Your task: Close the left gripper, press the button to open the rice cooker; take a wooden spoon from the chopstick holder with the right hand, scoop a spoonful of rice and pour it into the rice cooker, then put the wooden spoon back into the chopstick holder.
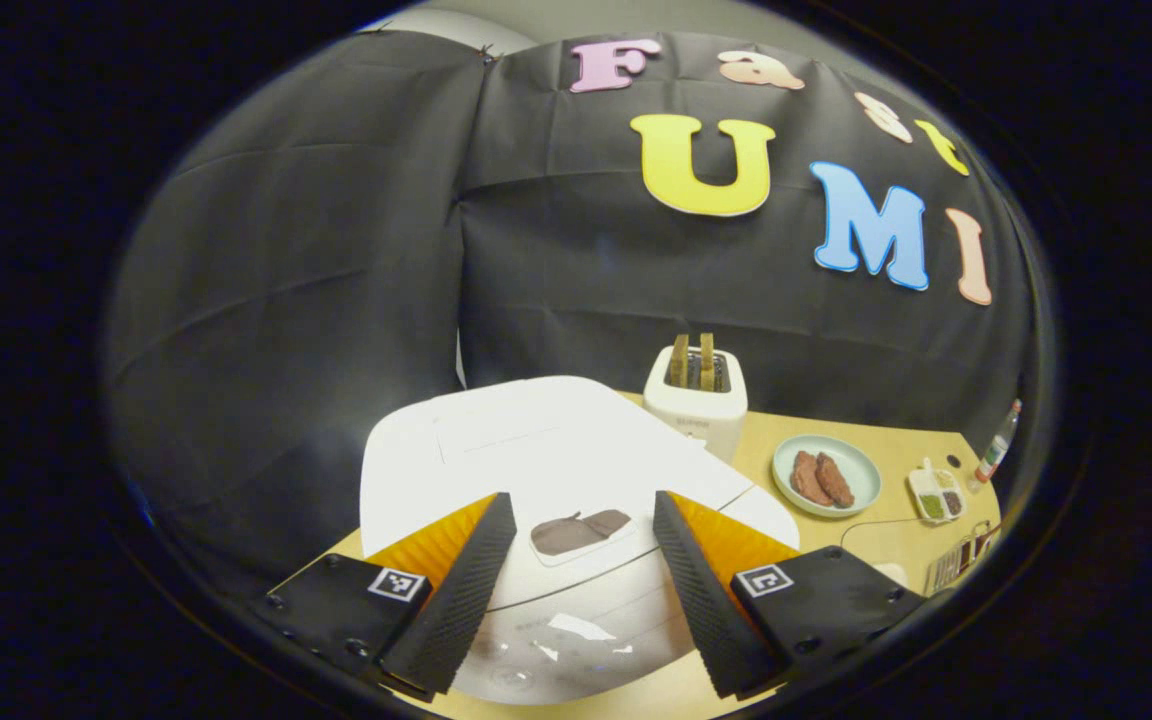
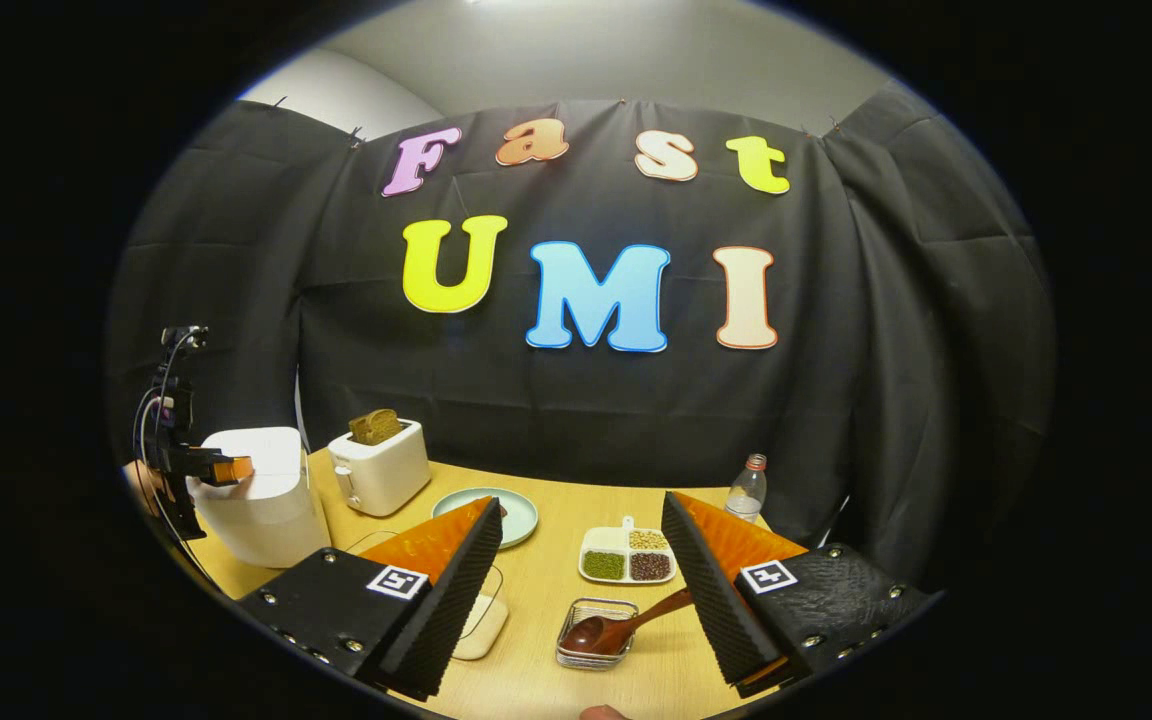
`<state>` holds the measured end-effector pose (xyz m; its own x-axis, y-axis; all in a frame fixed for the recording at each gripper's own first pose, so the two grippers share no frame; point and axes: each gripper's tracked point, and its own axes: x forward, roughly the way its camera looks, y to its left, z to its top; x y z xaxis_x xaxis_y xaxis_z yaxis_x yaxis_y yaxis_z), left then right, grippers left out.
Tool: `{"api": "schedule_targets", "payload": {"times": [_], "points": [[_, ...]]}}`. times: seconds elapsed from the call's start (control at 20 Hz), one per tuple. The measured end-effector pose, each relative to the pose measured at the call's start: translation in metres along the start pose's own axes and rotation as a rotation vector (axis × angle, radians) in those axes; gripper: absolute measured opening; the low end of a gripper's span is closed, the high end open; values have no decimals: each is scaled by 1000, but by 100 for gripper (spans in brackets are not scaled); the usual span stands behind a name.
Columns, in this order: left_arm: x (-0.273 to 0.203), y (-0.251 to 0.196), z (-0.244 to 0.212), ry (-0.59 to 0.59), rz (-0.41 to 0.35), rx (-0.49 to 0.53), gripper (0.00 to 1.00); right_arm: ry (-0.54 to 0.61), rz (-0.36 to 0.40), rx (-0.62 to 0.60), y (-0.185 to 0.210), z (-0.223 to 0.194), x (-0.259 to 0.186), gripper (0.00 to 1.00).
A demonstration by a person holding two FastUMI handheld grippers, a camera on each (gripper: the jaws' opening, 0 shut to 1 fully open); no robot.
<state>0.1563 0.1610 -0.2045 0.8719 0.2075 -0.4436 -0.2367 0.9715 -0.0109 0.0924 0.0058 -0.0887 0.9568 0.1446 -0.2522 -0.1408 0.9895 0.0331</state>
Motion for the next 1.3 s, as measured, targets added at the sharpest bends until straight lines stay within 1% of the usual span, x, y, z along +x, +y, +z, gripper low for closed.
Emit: {"api": "schedule_targets", "payload": {"times": [0.05, 0.1, 0.15, 0.2, 0.35, 0.4, 0.5, 0.55, 0.6, 0.65, 0.7, 0.75, 0.8, 0.85, 1.0, 1.05, 1.1, 1.15, 1.2, 1.3], "points": [[-4, 1, 1, 0, -5, 0, 95, -11, 4, -7, 2, 4, 0, 98], [-9, 4, 7, -14, -6, -1, 98, -23, 9, -12, 4, 8, -1, 98], [-16, 4, 20, -54, -8, 2, 96, -34, 14, -11, 6, 14, -2, 98], [-28, 2, 38, -103, -20, 9, 98, -44, 21, -5, 10, 18, -2, 98], [-77, -10, 86, -223, -70, 21, 95, -73, 56, 37, 23, 33, -4, 98], [-93, -13, 100, -266, -83, 26, 97, -89, 68, 53, 27, 39, -7, 98], [-132, -15, 128, -357, -103, 43, 96, -119, 101, 76, 40, 53, -12, 98], [-151, -17, 138, -391, -115, 49, 97, -133, 111, 75, 43, 59, -15, 98], [-170, -22, 146, -425, -136, 57, 95, -153, 117, 68, 46, 67, -20, 98], [-185, -24, 150, -456, -144, 65, 99, -177, 114, 60, 46, 75, -25, 98], [-198, -24, 156, -485, -153, 73, 95, -200, 109, 57, 45, 82, -30, 98], [-211, -24, 161, -507, -159, 74, 94, -222, 106, 59, 44, 89, -37, 98], [-222, -24, 163, -519, -164, 68, 100, -241, 104, 65, 44, 95, -42, 98], [-230, -23, 163, -523, -168, 62, 98, -253, 98, 68, 41, 100, -47, 97], [-247, -18, 158, -511, -164, 59, 98, -252, 82, 69, 32, 102, -57, 98], [-252, -18, 157, -515, -166, 55, 95, -251, 75, 70, 29, 103, -59, 98], [-255, -17, 155, -521, -166, 53, 97, -255, 63, 70, 25, 104, -61, 98], [-257, -16, 155, -528, -166, 53, 97, -259, 54, 69, 21, 105, -61, 98], [-257, -16, 153, -529, -164, 49, 95, -261, 47, 70, 20, 105, -63, 98], [-251, -18, 152, -520, -163, 30, 97, -260, 48, 70, 20, 105, -63, 97]]}}
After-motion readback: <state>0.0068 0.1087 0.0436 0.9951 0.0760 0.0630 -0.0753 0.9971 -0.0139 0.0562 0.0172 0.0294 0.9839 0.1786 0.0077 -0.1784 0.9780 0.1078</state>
